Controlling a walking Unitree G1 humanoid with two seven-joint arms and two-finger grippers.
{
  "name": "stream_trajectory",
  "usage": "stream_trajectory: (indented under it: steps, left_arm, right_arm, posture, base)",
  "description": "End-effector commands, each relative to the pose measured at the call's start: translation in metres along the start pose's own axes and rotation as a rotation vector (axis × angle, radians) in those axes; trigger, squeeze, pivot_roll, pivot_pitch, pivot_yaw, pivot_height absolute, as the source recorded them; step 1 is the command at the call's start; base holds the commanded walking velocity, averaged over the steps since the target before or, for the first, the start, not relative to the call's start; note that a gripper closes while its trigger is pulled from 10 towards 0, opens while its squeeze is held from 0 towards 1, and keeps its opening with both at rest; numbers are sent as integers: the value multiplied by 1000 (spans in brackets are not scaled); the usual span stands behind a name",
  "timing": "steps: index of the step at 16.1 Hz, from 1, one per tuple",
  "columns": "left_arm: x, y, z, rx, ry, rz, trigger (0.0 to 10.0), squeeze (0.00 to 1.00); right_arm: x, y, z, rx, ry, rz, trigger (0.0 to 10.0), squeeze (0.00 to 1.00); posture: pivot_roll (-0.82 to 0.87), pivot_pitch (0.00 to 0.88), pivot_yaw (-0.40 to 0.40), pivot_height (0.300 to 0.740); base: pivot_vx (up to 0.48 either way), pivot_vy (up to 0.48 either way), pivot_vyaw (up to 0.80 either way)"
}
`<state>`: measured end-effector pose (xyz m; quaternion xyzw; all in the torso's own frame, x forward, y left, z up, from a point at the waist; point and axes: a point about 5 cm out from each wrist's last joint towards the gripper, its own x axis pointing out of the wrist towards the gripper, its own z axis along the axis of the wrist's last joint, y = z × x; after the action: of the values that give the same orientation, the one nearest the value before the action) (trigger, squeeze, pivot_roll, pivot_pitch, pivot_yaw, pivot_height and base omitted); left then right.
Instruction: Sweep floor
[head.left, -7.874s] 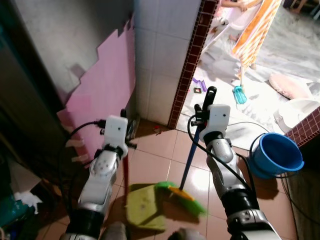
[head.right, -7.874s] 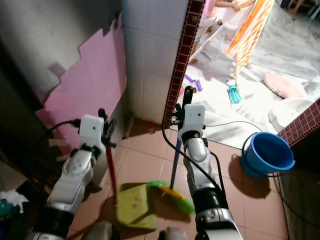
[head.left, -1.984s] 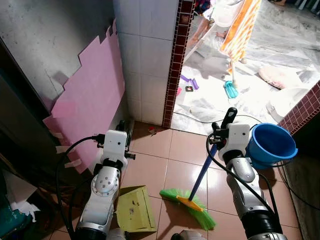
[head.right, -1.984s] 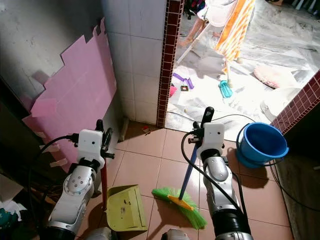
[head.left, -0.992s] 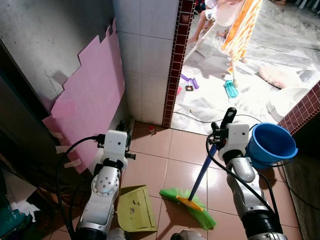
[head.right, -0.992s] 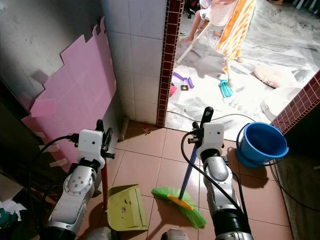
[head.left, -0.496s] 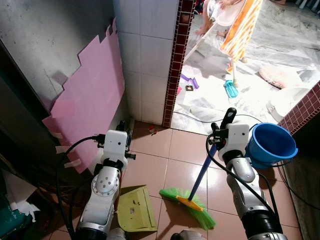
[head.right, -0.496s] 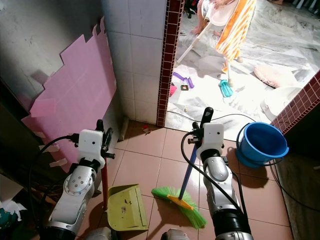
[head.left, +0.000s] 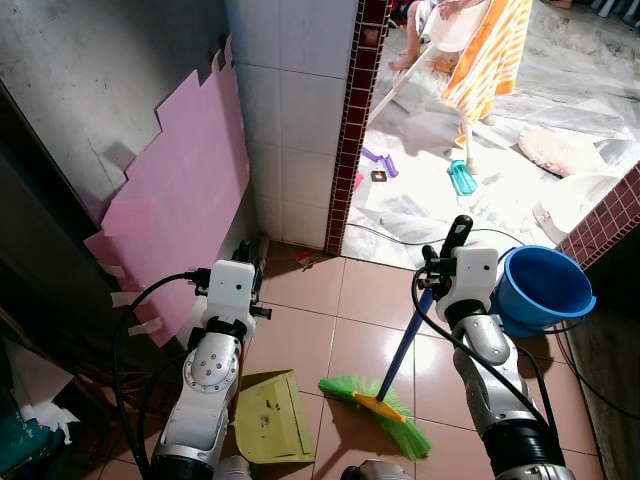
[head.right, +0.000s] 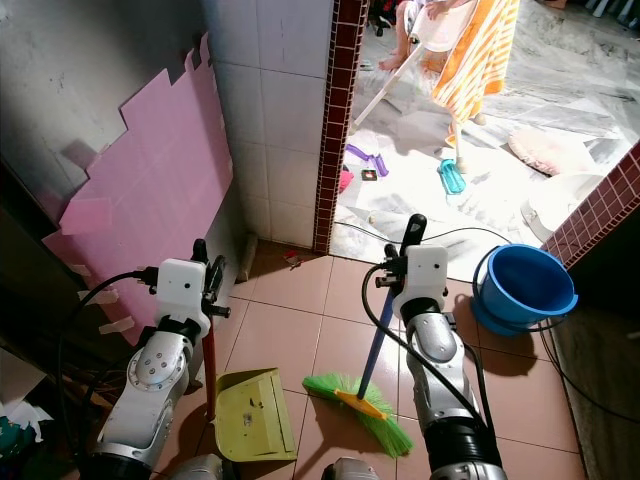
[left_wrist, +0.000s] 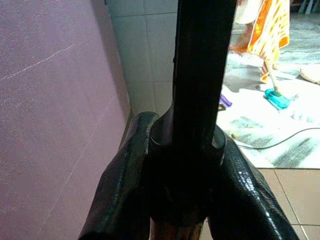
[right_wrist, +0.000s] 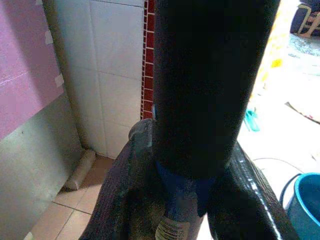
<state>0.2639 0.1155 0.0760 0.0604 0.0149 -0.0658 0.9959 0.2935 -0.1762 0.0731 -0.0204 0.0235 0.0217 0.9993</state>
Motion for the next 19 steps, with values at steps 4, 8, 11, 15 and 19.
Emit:
stream_trajectory:
  steps: [4,8,11,15,19]
  left_arm:
    - [-1,-6,-7,0,41,-26,10000,0]
    - [-2,-7,-8,1,42,-29,10000,0]
    - [-2,-7,-8,1,43,-30,10000,0]
    - [-1,-9,-8,1,43,-31,10000,0]
    - [-1,-8,-9,2,44,-32,10000,0]
  right_arm:
    - [-1,-5,-5,-40,35,-13,10000,0]
    - [-1,-6,-6,-41,35,-14,10000,0]
    - [-1,-6,-6,-41,35,-14,10000,0]
    - [0,-7,-6,-42,36,-14,10000,0]
    - [1,-6,-6,-43,36,-12,10000,0]
  posture:
    - [-88,25,-62,740]
    - [-88,25,-62,740]
    - [-88,25,-62,740]
    - [-89,20,-64,740]
    - [-90,19,-64,740]
  base:
    - [0,0,0]
    - [0,0,0]
    - [0,0,0]
    - [0,0,0]
    - [0,0,0]
